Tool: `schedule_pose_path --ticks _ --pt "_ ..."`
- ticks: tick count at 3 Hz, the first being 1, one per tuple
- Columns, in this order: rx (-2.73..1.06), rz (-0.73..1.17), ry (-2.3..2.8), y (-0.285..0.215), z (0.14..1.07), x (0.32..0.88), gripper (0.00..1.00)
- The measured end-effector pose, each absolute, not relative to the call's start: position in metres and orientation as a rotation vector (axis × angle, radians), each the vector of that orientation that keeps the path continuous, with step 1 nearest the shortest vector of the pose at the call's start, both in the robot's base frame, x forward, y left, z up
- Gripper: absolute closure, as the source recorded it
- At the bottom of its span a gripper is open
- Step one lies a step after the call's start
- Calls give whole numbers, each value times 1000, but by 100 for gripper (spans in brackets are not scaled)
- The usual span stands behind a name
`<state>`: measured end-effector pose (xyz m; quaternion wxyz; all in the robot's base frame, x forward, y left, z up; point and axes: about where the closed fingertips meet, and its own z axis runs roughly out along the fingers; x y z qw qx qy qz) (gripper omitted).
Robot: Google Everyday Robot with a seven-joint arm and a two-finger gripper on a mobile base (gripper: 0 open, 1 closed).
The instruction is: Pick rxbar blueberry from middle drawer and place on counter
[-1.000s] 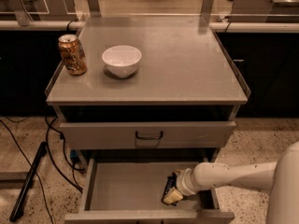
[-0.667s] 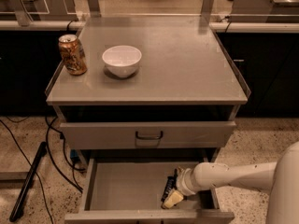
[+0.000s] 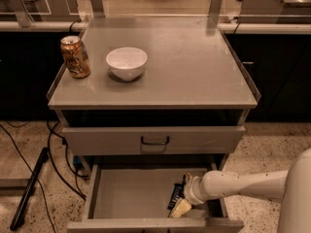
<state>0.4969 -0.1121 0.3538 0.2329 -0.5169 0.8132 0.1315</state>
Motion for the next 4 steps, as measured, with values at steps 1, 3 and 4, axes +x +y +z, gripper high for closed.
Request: schedule_pose_path --ticks 1,3,4 --pt "-1412 357 2234 -113 347 498 16" --pt "-1424 352 2250 -115 331 498 22" --pt "-1427 351 2259 -116 330 497 23"
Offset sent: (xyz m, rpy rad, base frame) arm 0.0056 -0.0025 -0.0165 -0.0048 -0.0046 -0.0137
